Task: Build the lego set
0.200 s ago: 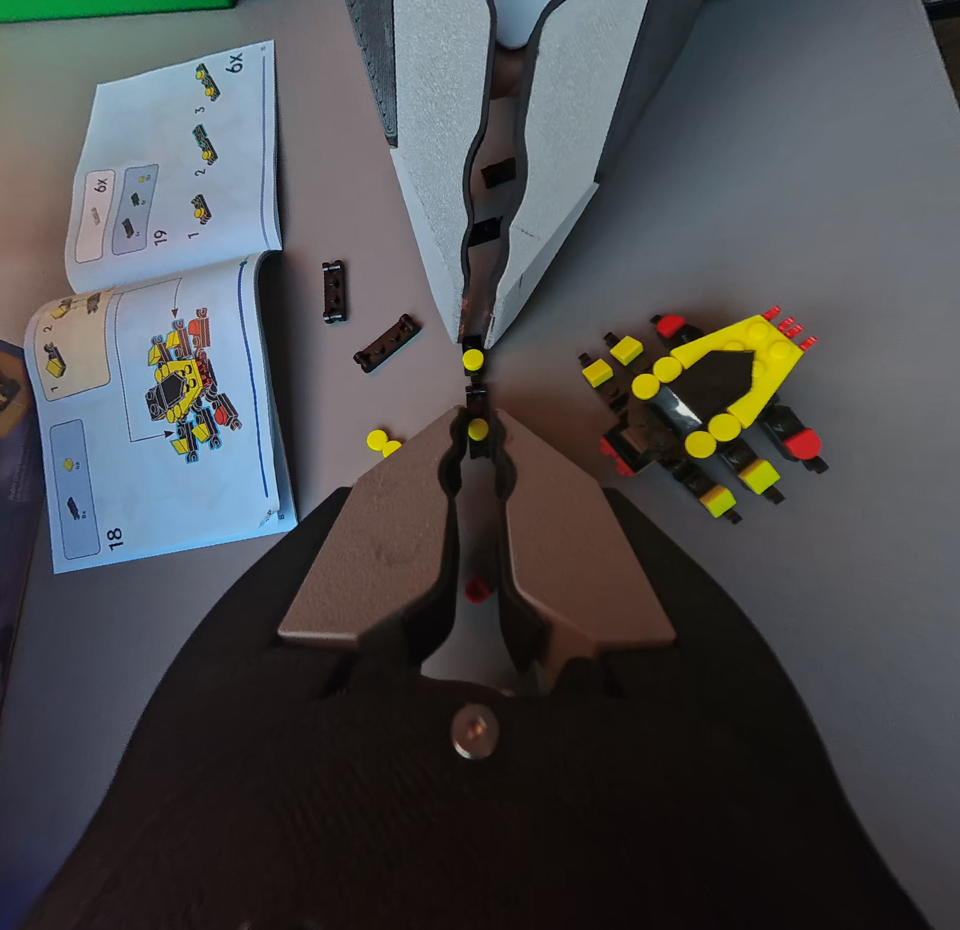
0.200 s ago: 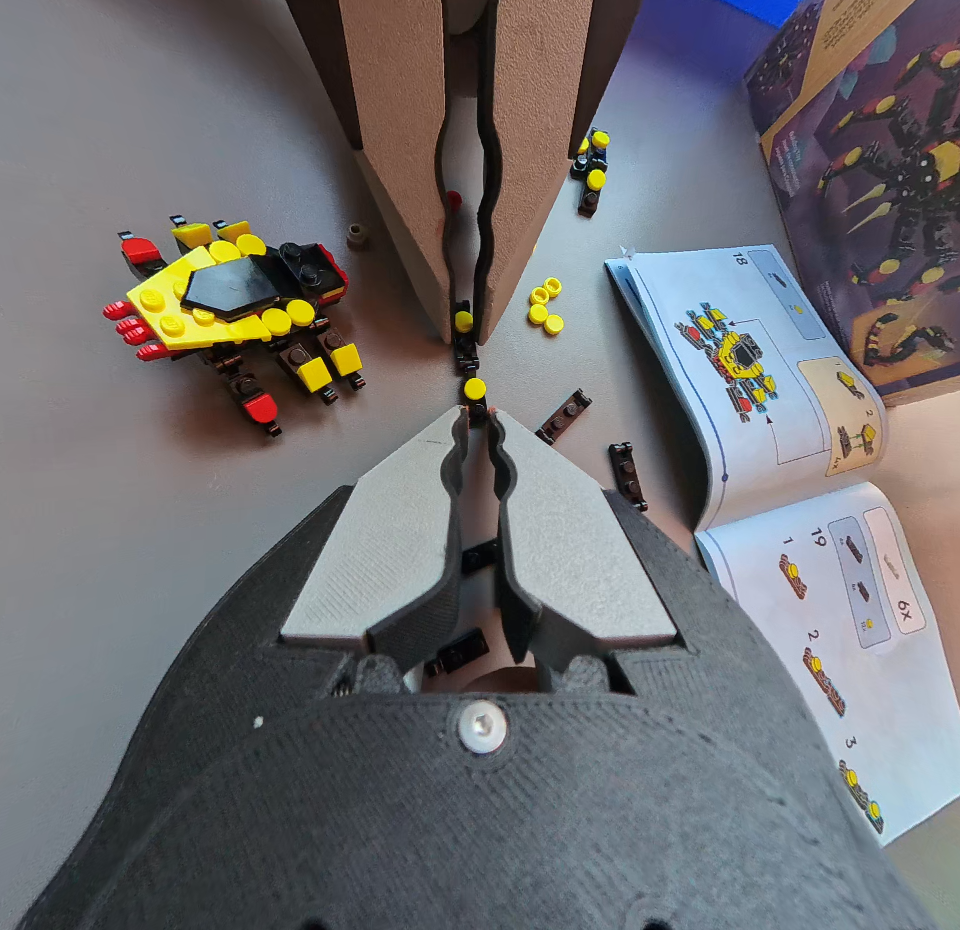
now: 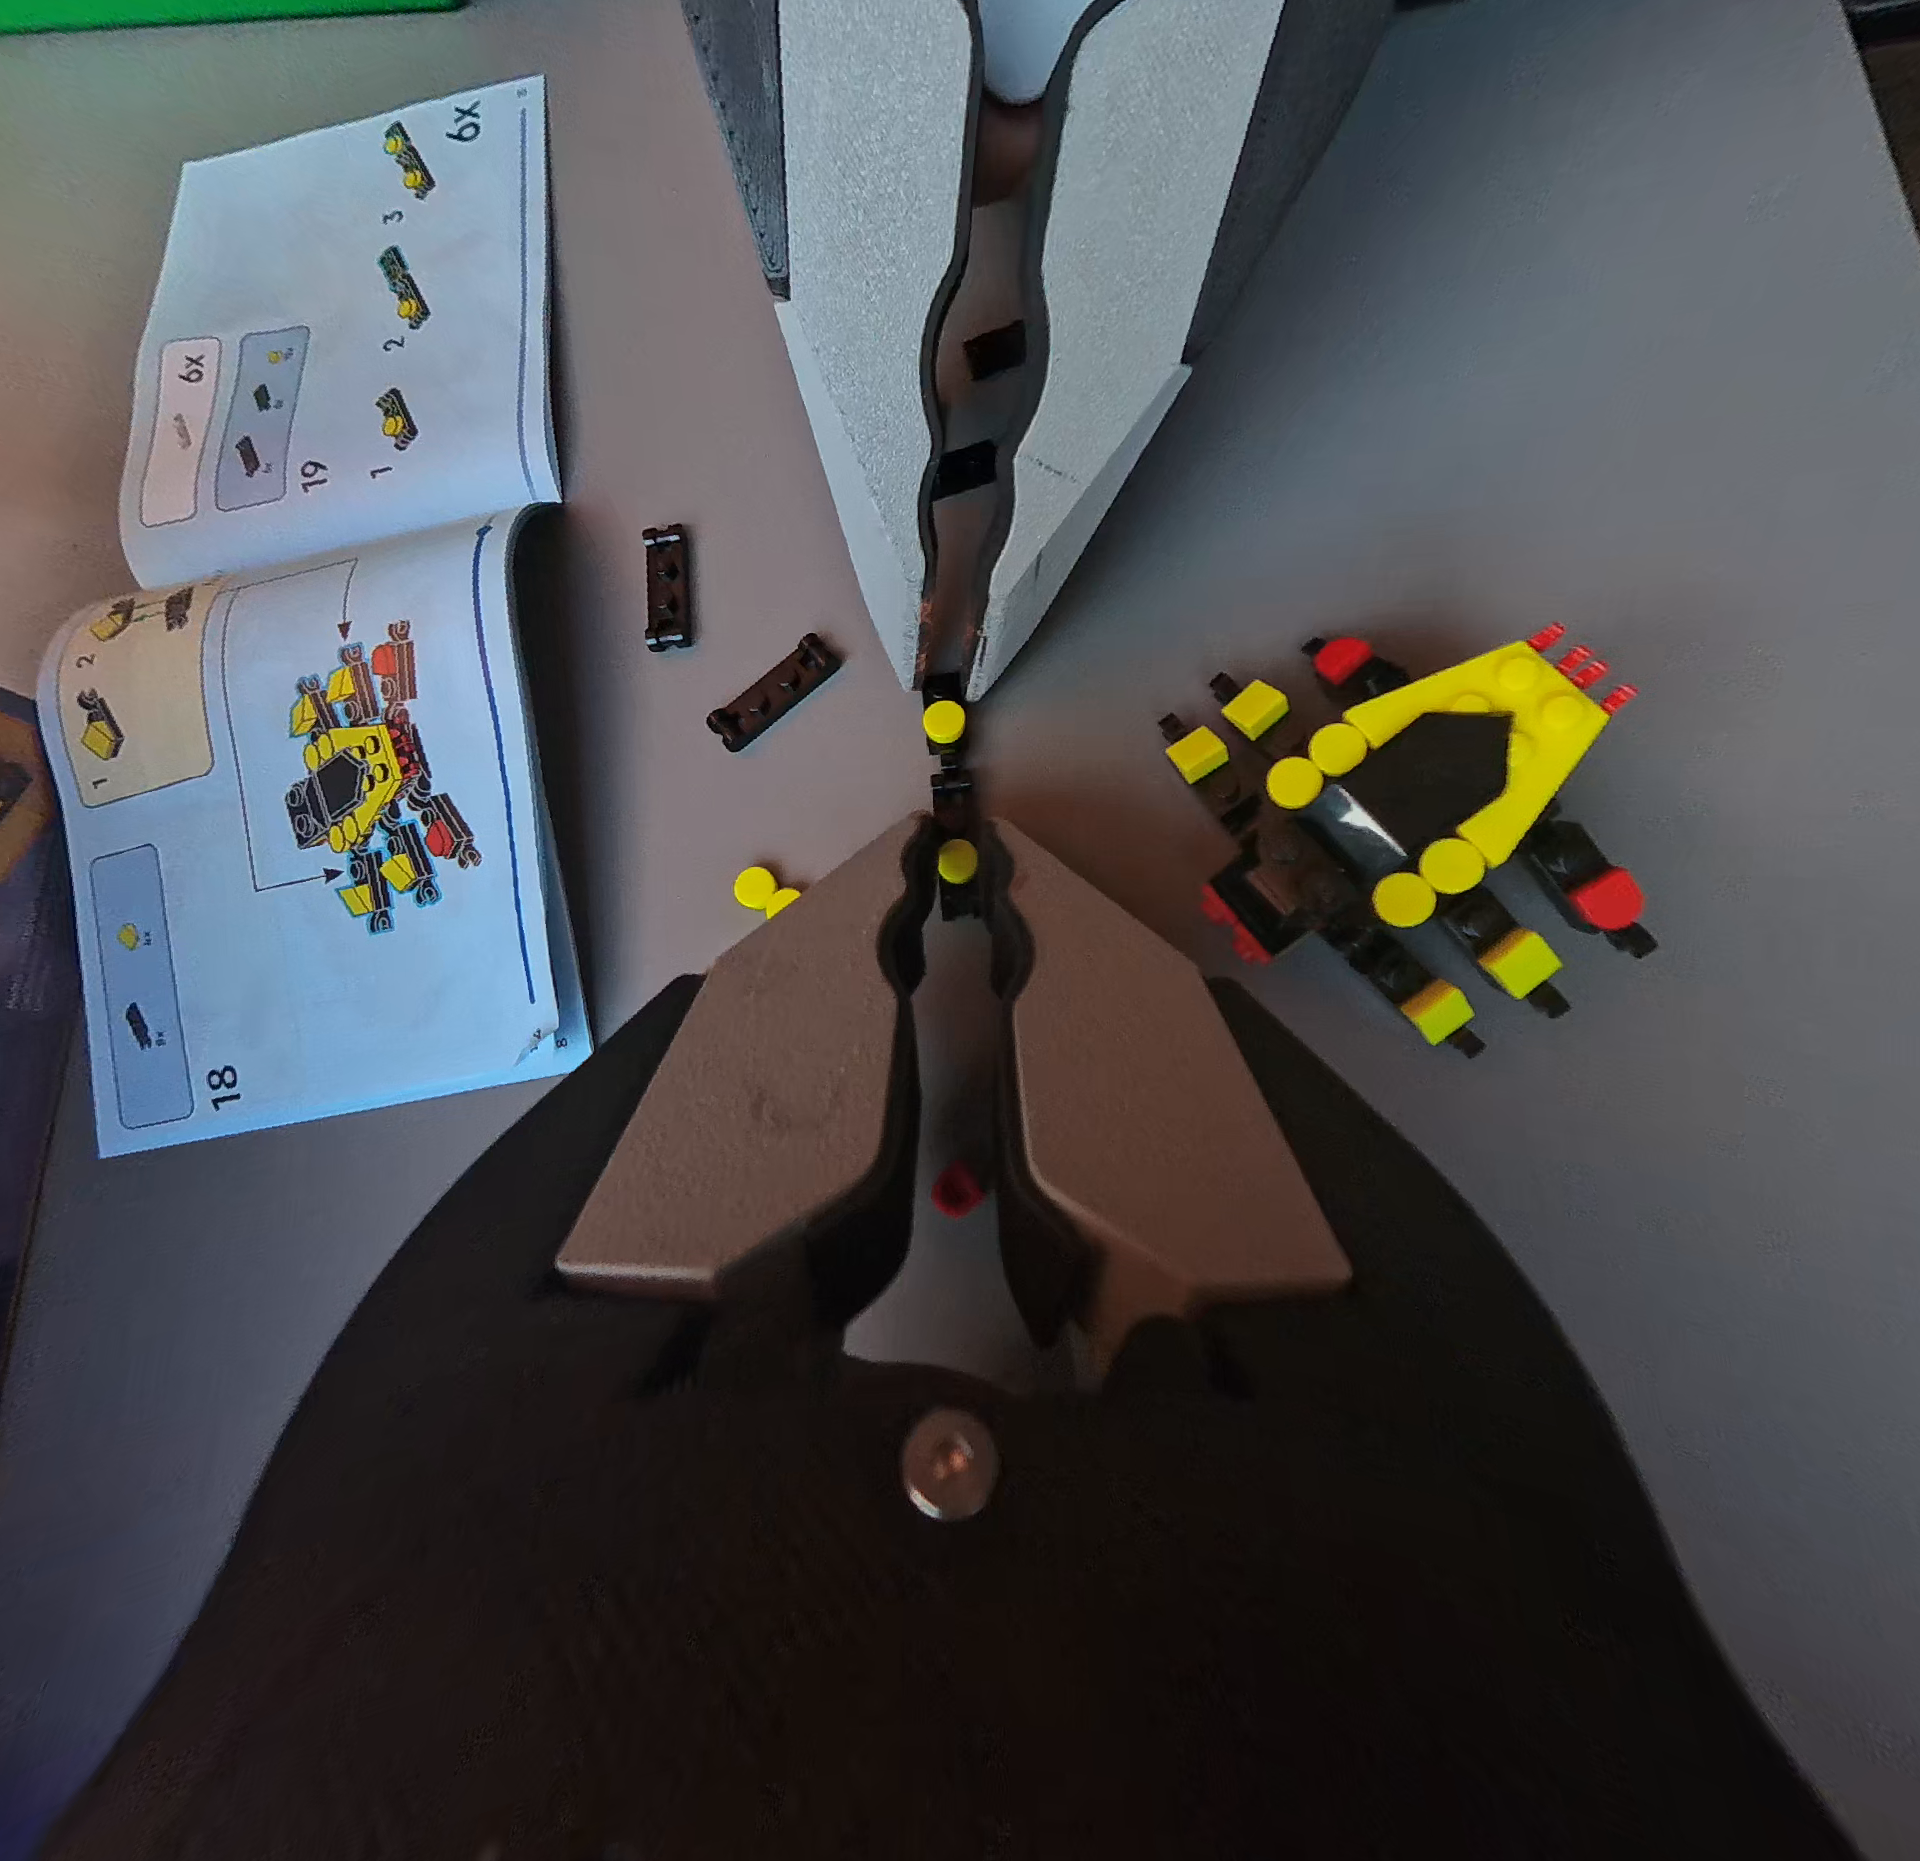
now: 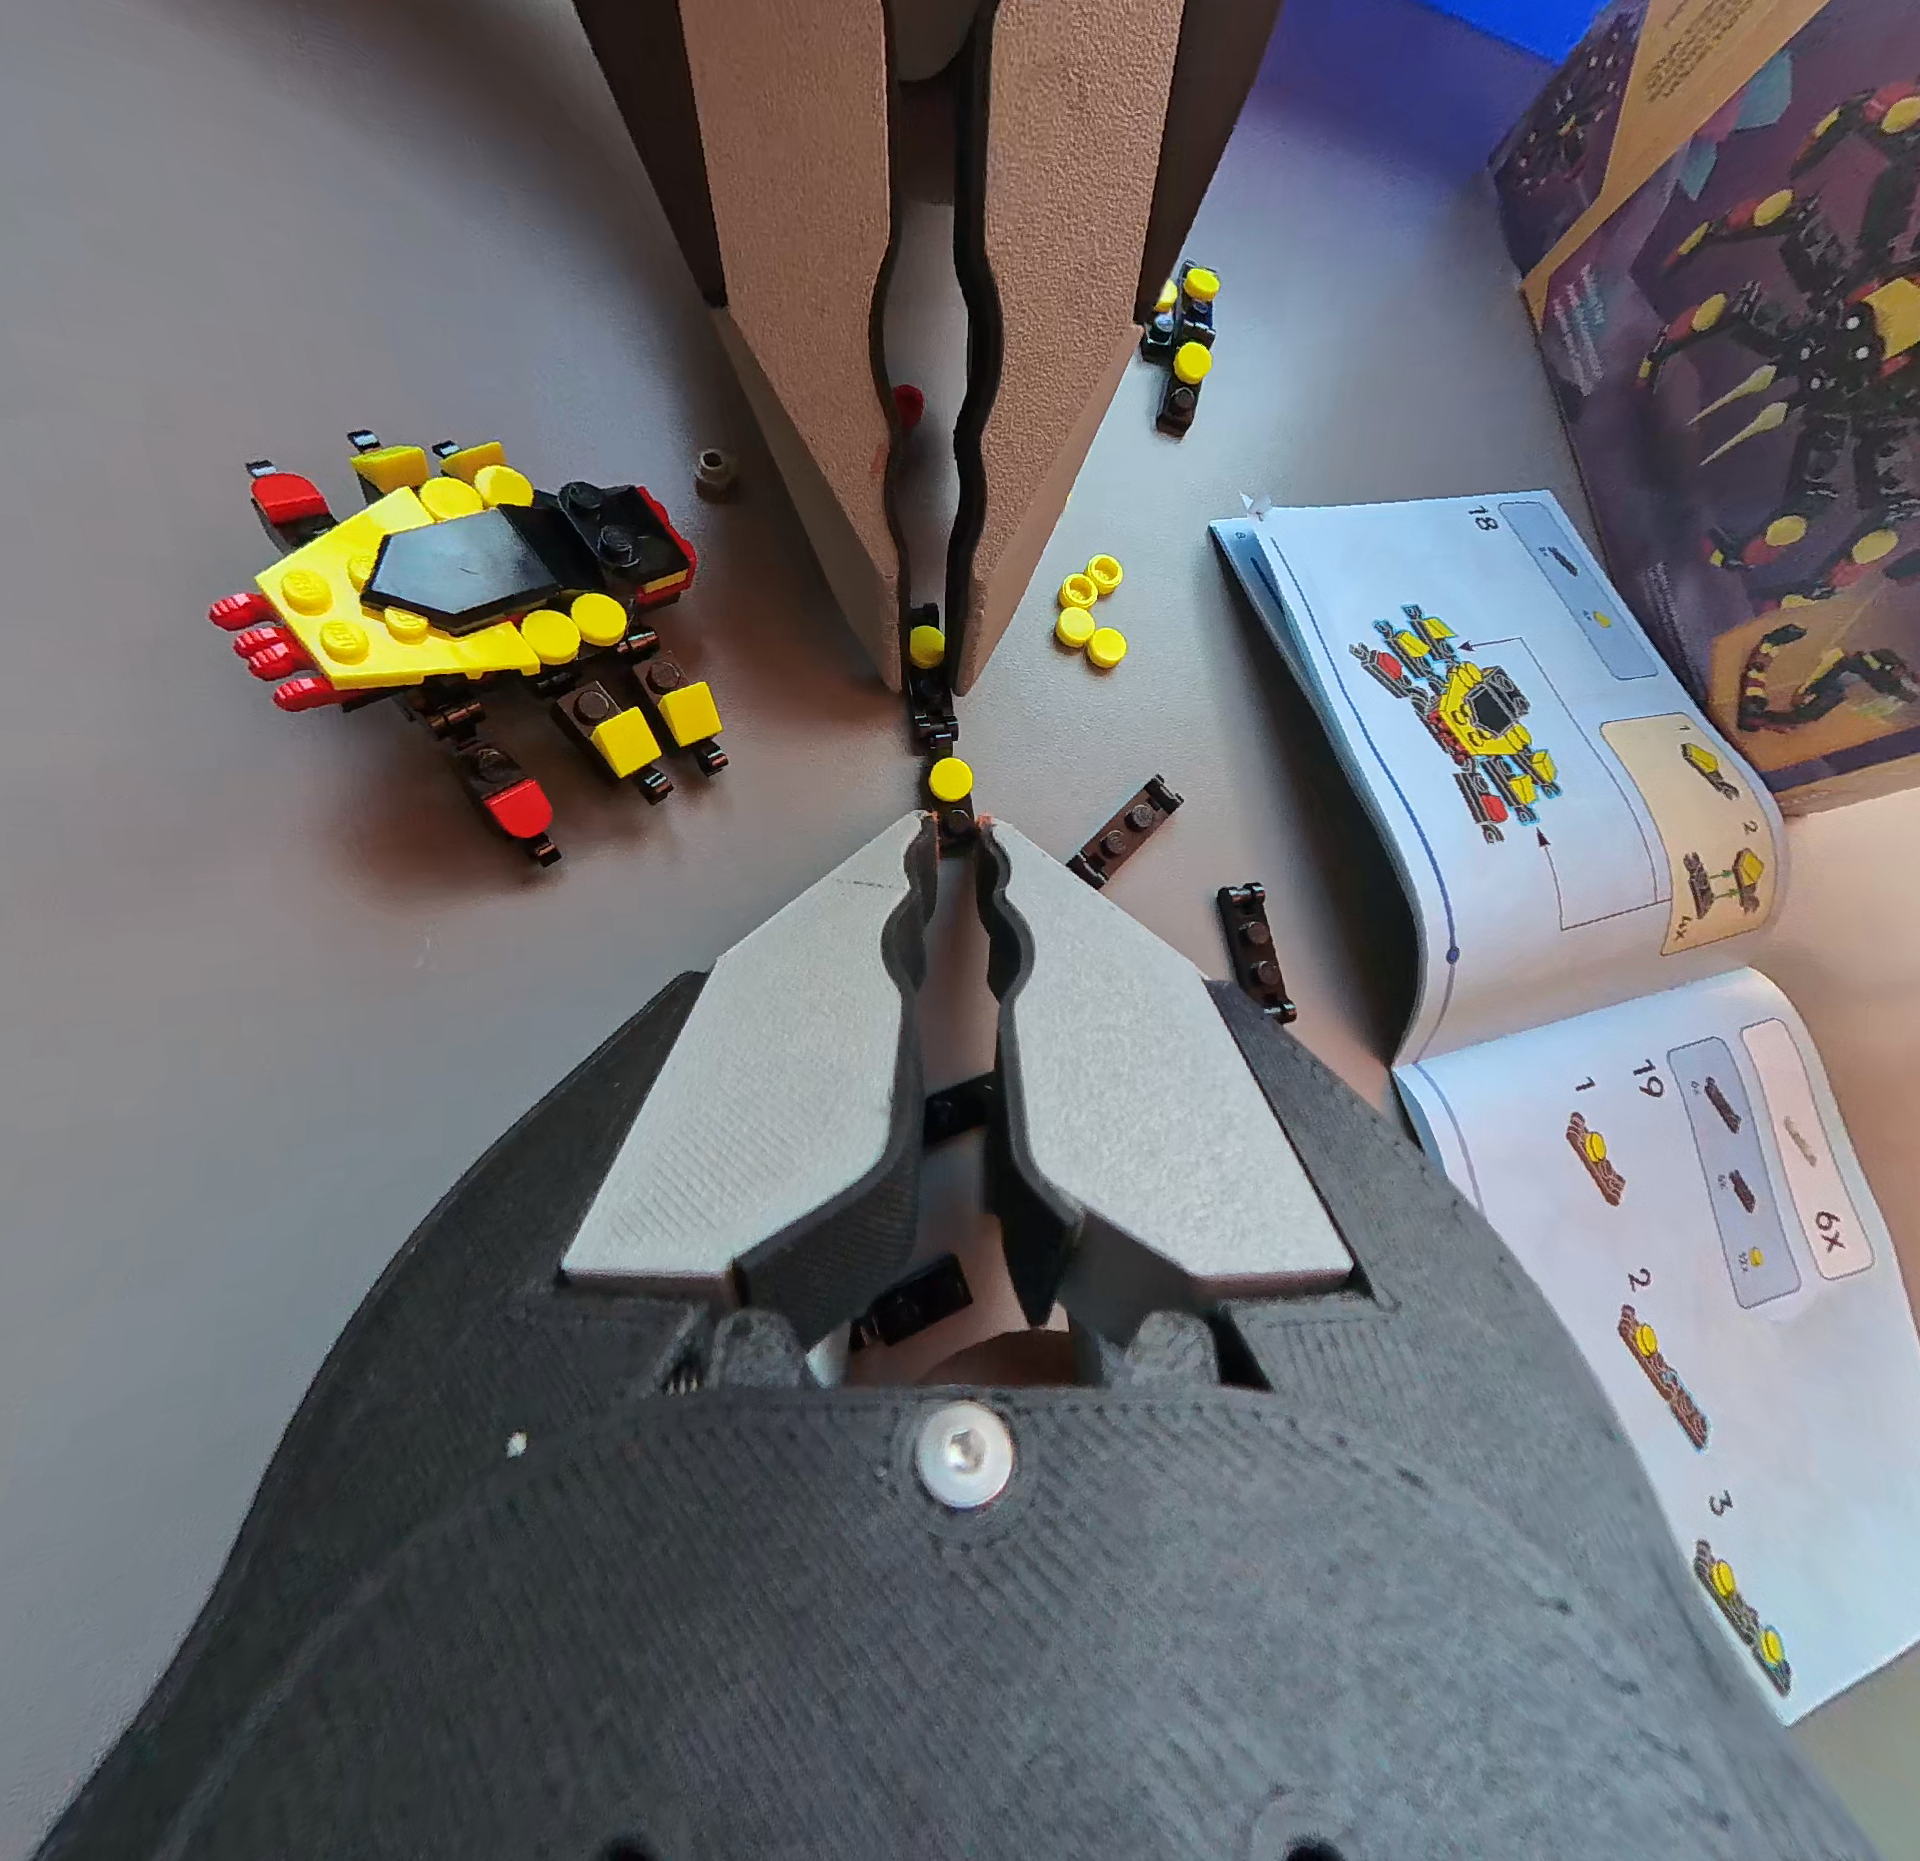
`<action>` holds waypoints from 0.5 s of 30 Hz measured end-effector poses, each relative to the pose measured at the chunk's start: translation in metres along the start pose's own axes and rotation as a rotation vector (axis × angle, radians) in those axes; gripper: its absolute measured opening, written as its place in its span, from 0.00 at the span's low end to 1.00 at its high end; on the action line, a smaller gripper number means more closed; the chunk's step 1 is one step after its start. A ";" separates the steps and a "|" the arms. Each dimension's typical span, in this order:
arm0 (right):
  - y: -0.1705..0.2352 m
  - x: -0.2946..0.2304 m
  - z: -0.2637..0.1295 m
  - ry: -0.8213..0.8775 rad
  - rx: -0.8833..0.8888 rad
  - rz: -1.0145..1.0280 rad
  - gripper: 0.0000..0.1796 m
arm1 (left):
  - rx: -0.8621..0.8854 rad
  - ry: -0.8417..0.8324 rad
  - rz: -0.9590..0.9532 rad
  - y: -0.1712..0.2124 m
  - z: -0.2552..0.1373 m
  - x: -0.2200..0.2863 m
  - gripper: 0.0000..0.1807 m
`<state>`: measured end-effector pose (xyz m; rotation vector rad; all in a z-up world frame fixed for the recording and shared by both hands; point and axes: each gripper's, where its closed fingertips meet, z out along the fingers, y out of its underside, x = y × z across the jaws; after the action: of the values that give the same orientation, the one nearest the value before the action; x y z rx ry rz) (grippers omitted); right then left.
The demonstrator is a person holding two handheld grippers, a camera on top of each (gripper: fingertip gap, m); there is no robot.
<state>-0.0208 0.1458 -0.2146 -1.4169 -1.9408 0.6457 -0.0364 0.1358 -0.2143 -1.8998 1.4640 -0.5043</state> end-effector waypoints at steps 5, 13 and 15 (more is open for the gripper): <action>0.000 0.000 0.000 -0.001 -0.004 -0.048 0.02 | 0.011 0.043 0.002 0.000 0.000 0.000 0.02; 0.004 0.003 -0.004 0.070 -0.105 -0.125 0.02 | 0.014 0.022 0.045 -0.002 0.002 0.000 0.02; 0.005 0.003 -0.005 0.072 -0.108 -0.126 0.02 | 0.015 0.012 0.056 -0.004 0.003 -0.001 0.02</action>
<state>-0.0146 0.1503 -0.2141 -1.3505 -2.0150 0.4316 -0.0321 0.1383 -0.2139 -1.8415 1.5128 -0.4998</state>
